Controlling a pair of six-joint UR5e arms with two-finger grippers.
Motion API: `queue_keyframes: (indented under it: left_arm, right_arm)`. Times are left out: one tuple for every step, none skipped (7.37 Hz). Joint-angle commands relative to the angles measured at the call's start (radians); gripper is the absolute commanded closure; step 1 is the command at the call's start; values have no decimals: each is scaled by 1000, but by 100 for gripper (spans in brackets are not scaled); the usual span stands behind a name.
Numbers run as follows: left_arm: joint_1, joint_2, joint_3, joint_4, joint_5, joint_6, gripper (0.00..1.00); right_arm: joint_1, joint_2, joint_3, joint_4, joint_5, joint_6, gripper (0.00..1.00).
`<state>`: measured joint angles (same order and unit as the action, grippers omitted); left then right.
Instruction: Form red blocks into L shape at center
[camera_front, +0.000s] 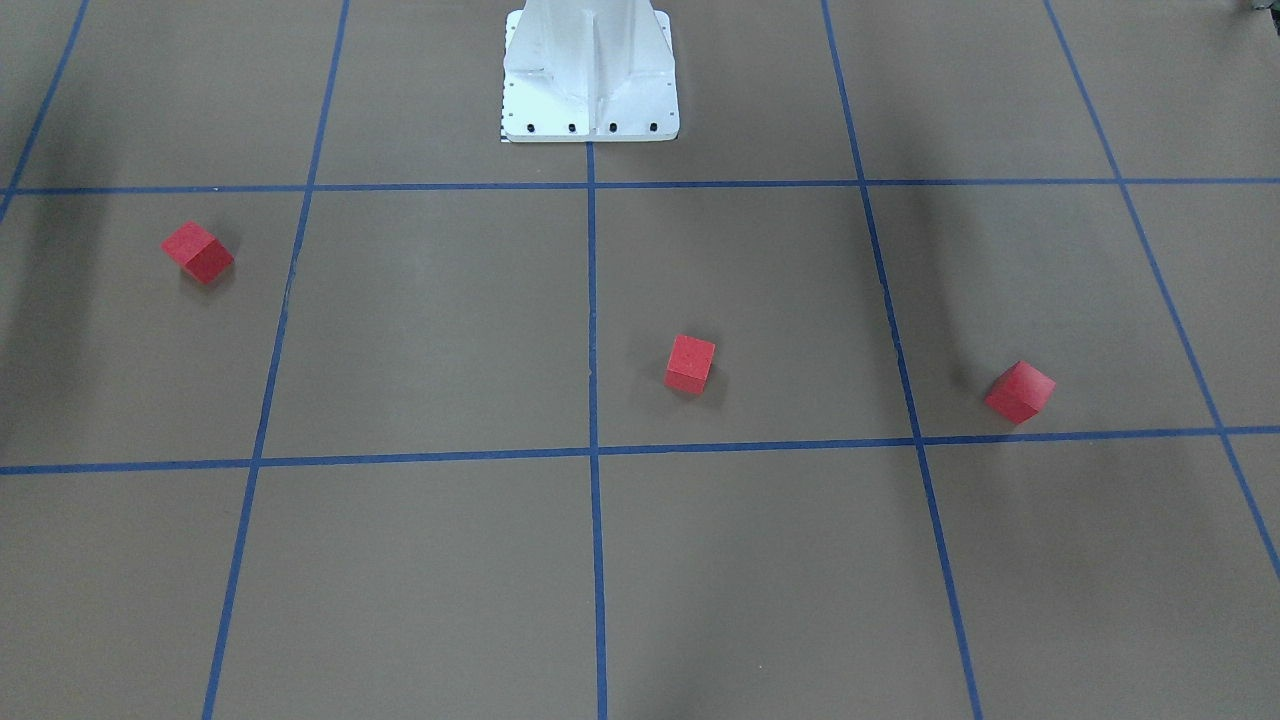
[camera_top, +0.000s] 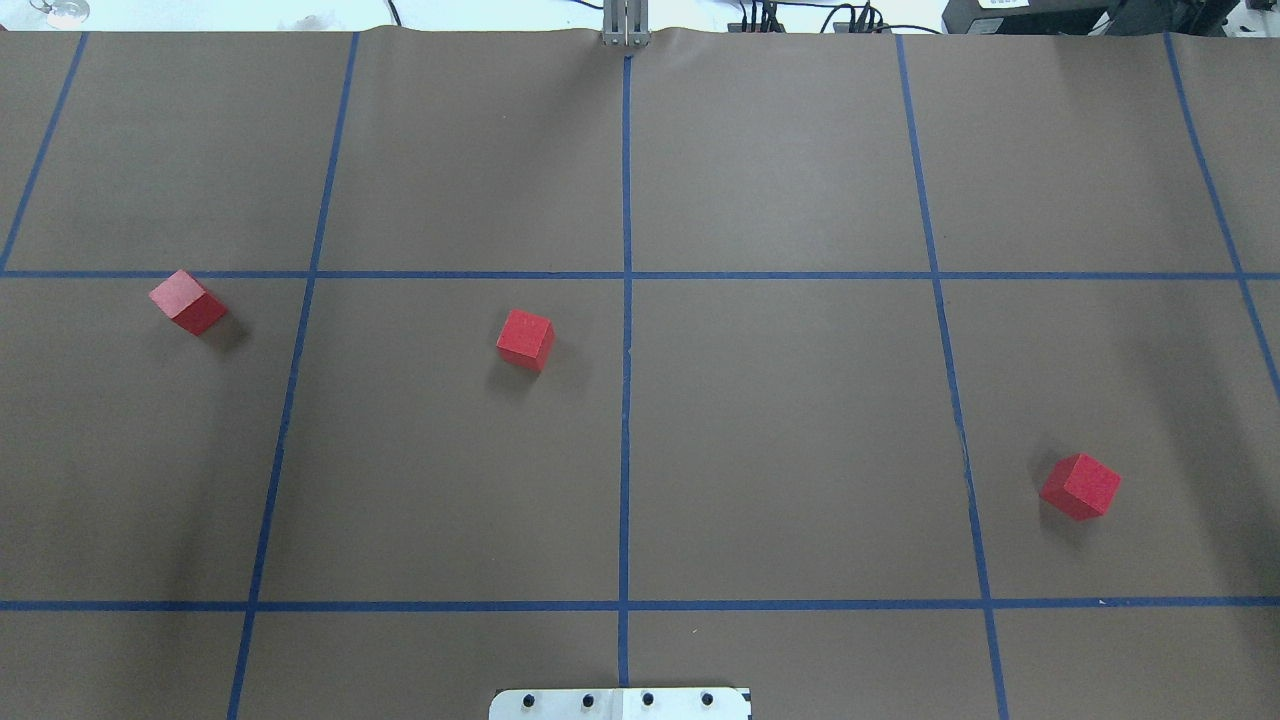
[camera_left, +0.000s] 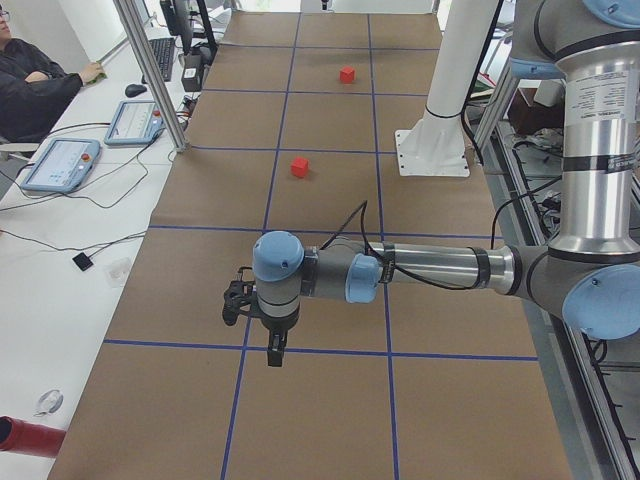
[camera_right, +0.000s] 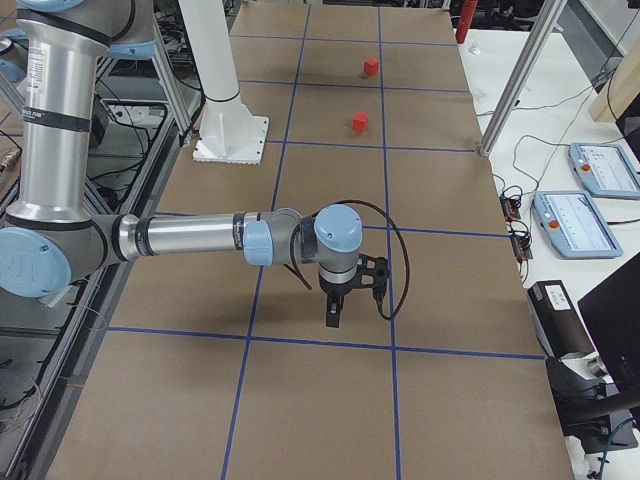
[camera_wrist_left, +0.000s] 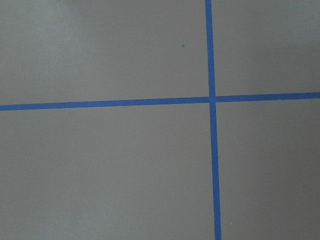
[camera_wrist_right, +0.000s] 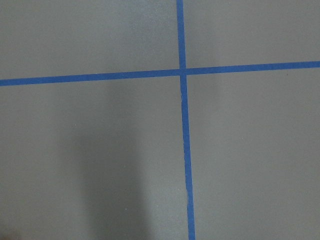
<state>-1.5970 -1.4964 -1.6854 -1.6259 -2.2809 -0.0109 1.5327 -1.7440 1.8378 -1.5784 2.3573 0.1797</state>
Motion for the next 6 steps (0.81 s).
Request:
queue_keyframes:
  left_arm:
    - [0, 1, 0, -5, 1, 3, 0]
    - [0, 1, 1, -5, 1, 0, 0]
    - [0, -1, -2, -8, 1, 0, 0]
    - [3, -2, -4, -14, 0, 3, 0]
    - [12, -11, -7, -20, 1, 2, 0]
    - [17, -27, -10, -94, 0, -1, 0]
  right_arm:
    - [7, -2, 1, 0, 7, -2, 1]
    - [7, -2, 0, 5, 7, -2, 0]
    - [7, 0, 0, 6, 7, -2, 0]
    - [7, 1, 0, 9, 8, -2, 0]
    - [6, 6, 1, 11, 8, -2, 0]
    - [6, 14, 1, 12, 7, -2, 0]
